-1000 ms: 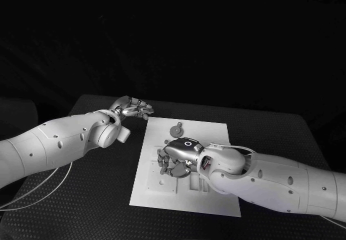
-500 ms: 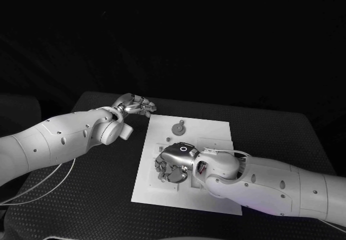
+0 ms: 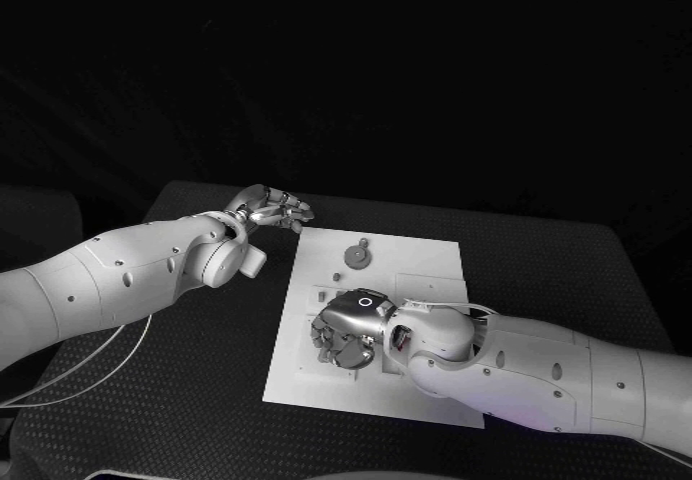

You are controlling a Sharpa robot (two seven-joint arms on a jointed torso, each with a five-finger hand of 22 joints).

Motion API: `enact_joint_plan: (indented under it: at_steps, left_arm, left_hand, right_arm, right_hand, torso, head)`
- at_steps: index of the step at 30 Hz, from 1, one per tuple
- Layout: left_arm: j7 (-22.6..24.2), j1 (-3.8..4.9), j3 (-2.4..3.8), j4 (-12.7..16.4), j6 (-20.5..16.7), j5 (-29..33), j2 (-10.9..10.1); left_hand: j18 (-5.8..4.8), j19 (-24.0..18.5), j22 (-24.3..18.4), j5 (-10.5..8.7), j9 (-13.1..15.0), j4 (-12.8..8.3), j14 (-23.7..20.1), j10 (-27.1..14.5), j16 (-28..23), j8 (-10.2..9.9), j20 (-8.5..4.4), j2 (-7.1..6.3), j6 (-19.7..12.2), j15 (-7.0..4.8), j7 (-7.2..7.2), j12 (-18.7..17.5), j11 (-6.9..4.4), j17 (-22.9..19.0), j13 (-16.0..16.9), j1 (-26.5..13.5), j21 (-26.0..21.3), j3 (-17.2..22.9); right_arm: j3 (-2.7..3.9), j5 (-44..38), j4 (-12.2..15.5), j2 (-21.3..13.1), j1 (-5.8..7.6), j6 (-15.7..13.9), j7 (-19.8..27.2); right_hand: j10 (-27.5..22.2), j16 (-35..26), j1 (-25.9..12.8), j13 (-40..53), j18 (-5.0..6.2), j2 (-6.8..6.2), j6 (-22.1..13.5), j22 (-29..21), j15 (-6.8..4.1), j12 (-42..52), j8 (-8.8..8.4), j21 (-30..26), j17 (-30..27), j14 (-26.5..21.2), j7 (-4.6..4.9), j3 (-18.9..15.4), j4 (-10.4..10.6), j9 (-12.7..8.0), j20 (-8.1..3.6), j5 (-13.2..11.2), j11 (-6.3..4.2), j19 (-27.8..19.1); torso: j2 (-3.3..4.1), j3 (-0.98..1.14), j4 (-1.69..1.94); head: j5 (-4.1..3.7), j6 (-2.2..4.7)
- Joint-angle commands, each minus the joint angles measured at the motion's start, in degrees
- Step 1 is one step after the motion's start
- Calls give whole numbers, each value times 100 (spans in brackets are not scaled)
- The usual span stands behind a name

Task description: Assemble the parts on the task board

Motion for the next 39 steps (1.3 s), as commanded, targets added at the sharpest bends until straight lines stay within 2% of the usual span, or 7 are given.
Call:
enact_joint_plan:
  at_steps: [1,12,25,32,35,39]
  left_arm:
    - [62,15,4,19,72,27,11]
    - [59,15,4,25,73,27,4]
    - [58,15,4,25,71,27,-6]
    - [60,15,4,31,73,27,-7]
    - [60,15,4,30,69,27,-7]
    - [59,15,4,31,75,27,-2]
  left_hand:
    - [-29,31,-8,-25,9,45,54,-38,-39,21,8,-22,-54,1,-3,12,-12,11,-5,-39,-6,3]
    - [-29,32,-11,-25,9,49,56,-38,-46,23,8,-21,-55,1,-3,12,-12,20,-7,-40,-5,1]
    - [-30,32,-15,-25,9,54,57,-39,-53,25,8,-20,-57,1,-3,12,-12,29,-8,-42,-5,0]
    - [-30,32,-17,-25,9,56,58,-39,-57,26,8,-19,-57,1,-3,12,-12,34,-9,-42,-5,-1]
    - [-30,32,-17,-24,9,56,58,-38,-58,26,8,-19,-58,1,-3,12,-12,36,-9,-42,-5,-1]
    - [-30,32,-18,-25,9,57,59,-38,-60,26,8,-19,-58,1,-3,12,-12,38,-9,-43,-5,-1]
  right_arm:
    - [2,-103,-28,-2,-3,71,30]
    - [-26,-138,-89,-9,-3,137,4]
    - [-32,-169,-106,-39,-3,257,-12]
    - [-37,-142,-120,-20,-3,218,-10]
    - [-42,-32,-147,17,-2,142,33]
    - [-47,41,-157,35,-2,92,95]
  right_hand:
    - [15,24,28,0,90,22,36,56,-30,13,30,28,4,-2,9,32,-5,9,-11,33,-3,43]
    - [13,24,29,6,90,22,34,59,-31,10,29,26,4,-5,10,35,-7,11,-13,33,-4,42]
    - [13,26,32,13,90,20,34,62,-31,8,29,24,5,-6,9,37,-9,14,-14,33,-4,42]
    - [10,26,29,17,91,14,31,64,-30,5,27,21,6,-9,10,35,-9,15,-13,33,-3,39]
    - [-23,16,-10,23,89,-13,2,67,-15,-18,10,5,2,-30,22,20,-4,13,-1,33,12,16]
    - [-220,26,-104,-4,91,-137,-178,81,55,-139,-92,-6,5,-42,86,-29,-2,-21,9,33,88,1]
  torso:
    - [0,1,-5]
    - [-1,-3,-1]
    - [0,-3,-6]
    - [-1,-3,-5]
    - [-3,-2,-6]
    - [-5,-1,-1]
  head:
    - [3,-5]
    - [6,-33]
    - [9,-33]
    - [4,-31]
    - [2,-30]
    - [5,-32]
